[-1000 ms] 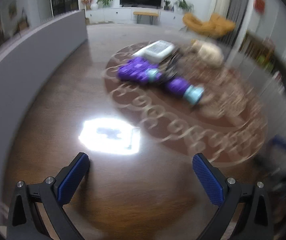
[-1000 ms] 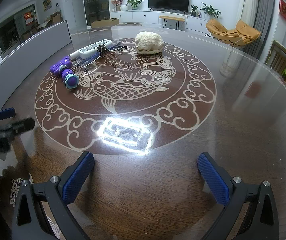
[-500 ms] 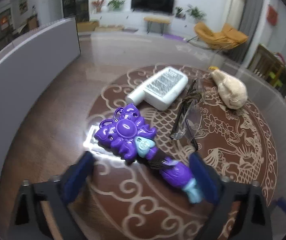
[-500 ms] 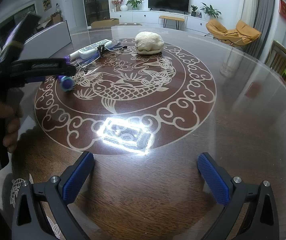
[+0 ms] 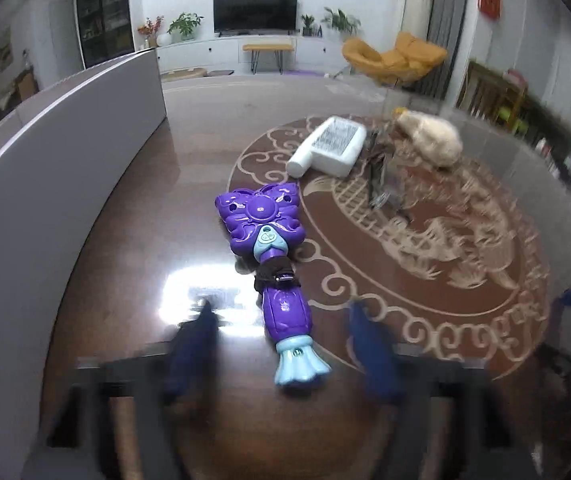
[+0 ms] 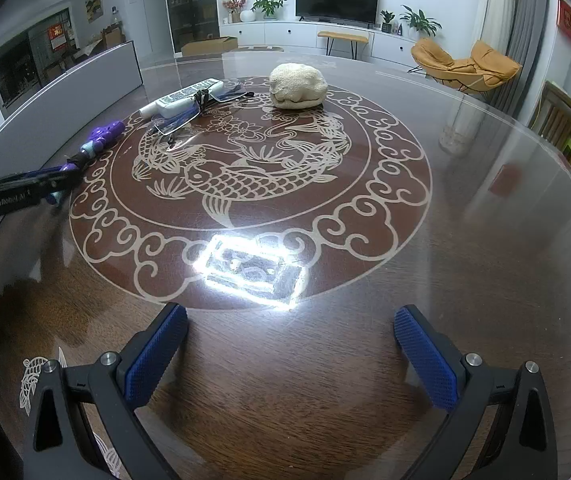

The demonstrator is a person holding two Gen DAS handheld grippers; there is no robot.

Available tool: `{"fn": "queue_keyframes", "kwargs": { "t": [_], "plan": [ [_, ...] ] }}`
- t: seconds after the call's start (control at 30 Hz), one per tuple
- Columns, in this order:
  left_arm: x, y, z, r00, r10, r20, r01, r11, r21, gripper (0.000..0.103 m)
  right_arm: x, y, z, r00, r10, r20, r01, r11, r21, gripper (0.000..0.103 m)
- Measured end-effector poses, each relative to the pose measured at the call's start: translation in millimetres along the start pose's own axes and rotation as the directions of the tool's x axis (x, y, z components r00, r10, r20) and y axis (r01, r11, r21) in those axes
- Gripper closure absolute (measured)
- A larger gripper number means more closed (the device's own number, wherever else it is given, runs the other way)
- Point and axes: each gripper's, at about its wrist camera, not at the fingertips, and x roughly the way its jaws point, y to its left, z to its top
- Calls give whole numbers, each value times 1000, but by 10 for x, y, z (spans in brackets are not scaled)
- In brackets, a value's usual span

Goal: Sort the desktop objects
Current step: 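Grasp the purple toy wand with the left gripper while the right grasps the white knitted chicken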

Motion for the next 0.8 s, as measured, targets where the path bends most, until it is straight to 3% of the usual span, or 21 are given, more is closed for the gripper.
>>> {"fn": "queue_keyframes", "kwargs": {
  "t": [0.13,0.3,0.37,0.5,0.6,0.63,0.67,0.7,0.73,0.8],
  "plan": [
    [71,-44,89,1000,-10,-16,11,999,45,18,1,2,-1,1000,0,0,0,1000,0,0],
    [55,7,112,1000,5,19,-5,1000,14,51,80,-19,160,998,58,-6,-58,998,-20,0],
    [50,28,110,1000,10,21,-10,1000,7,53,221,-60,489,998,59,-14,-60,998,-21,0],
    [51,13,110,1000,14,20,-15,1000,10,53,539,-131,1367,995,61,79,-62,998,6,0],
    [51,14,111,1000,14,20,-15,1000,10,53,952,-119,1895,998,46,39,-48,998,43,0],
    [51,14,111,1000,14,20,-15,1000,9,53,1097,-109,2009,999,44,16,-45,997,61,6],
    [51,15,111,1000,14,20,-14,1000,9,53,1202,-99,2073,999,52,-2,-52,996,75,30],
    [51,15,111,1000,14,20,-14,1000,9,53,1315,-75,2113,997,75,-29,-72,994,82,48],
    [52,14,111,1000,14,20,-14,1000,9,53,1369,-39,2112,996,65,-54,-61,995,74,53],
    [50,17,111,1000,13,20,-13,1000,8,53,1274,26,2061,998,59,-19,-58,997,55,53]
  ]
}}
